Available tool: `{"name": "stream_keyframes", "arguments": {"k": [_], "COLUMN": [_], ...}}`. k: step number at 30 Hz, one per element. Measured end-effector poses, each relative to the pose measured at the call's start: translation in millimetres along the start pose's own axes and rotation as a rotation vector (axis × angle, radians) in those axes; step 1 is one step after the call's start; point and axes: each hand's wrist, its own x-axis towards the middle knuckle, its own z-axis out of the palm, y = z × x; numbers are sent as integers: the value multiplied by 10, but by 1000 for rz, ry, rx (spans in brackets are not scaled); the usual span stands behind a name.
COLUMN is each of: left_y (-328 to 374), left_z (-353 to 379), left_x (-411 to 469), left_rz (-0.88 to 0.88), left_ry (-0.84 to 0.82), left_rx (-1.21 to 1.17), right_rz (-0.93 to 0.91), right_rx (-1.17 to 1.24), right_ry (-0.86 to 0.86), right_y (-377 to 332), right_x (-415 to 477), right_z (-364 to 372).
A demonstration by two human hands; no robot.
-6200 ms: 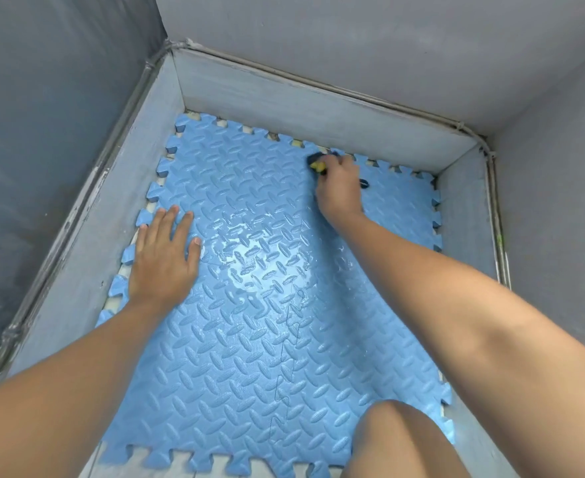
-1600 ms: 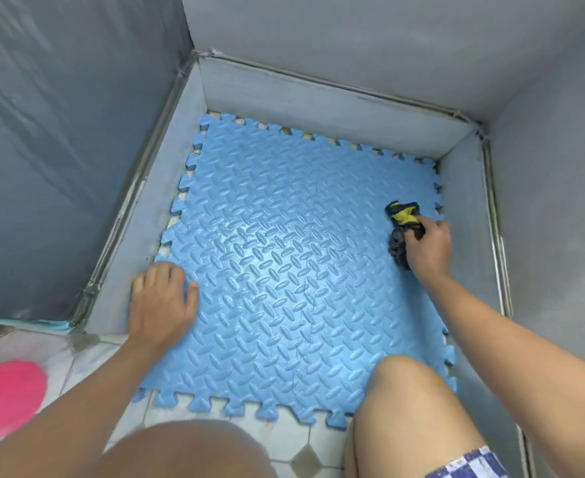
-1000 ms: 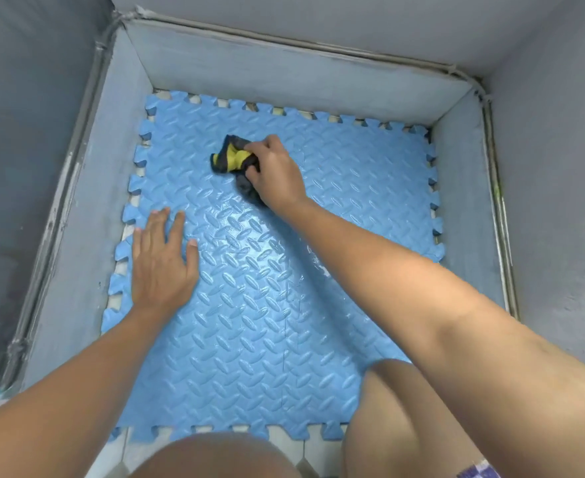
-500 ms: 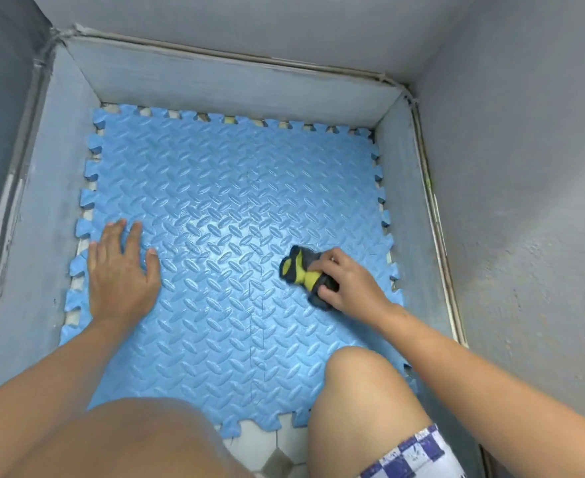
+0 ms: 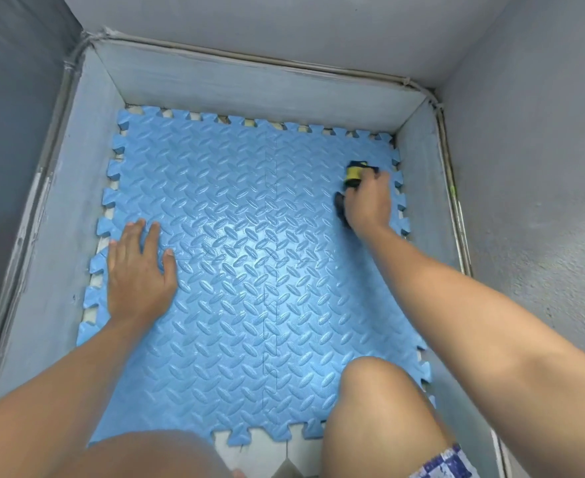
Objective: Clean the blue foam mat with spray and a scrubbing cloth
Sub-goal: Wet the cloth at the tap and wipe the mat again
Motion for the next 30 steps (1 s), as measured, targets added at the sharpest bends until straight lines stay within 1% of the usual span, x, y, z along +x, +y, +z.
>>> {"name": "stream_keyframes", "arguments": {"k": [2,4,7,8,9,10,11,13,18,20,22,23,25,27,30], "left_y": [5,4,3,4,5,8,9,6,16,22,25,26,30,35,30], "left_z": [-5,-3,-6,-10,-14,-16,-18,-14,-27,-41,-40,-39,-34,-33,-33], "left_x": [-3,-14,-11,-8,-6,-9,-14,-14,-10,-12,-11,-9,-7,-12,-10], "left_rz": [-8,-16,-11,-9,-11,-14,-17,-19,-23,-23,-23,-23,-29,-34,-34], "left_ry": [-4,-6,1,0,-3,-5,-5,-4,-14,-21,-24,-25,-26,-25,-26], "left_rx": [2,7,9,8,7,9,13,19,23,31,44,44,36,36,36], "right_rz": [-167,-371,-763,-859,-912,-921,-894,-770,-296,-91,55,71,19,-86,-258], "right_rx": [51,84,2,-32,-44,-34,-6,30,-52,-80,-69,-64,-43,15,104], "right_ry": [-45,-134,-305,-346,-375,-384,-373,-310,-21,74,129,137,141,124,43], "right_y": [-558,-1119,-1753,-1860,-1906,-1900,-1851,-1645,-632,-134,227,304,248,-68,-819], "right_x": [-161,-385,-768,-831,-826,-767,-663,-325,775,996,1014,965,856,742,461], "right_z": [220,439,669,701,720,718,701,631,220,4,-131,-144,-50,130,423]}}
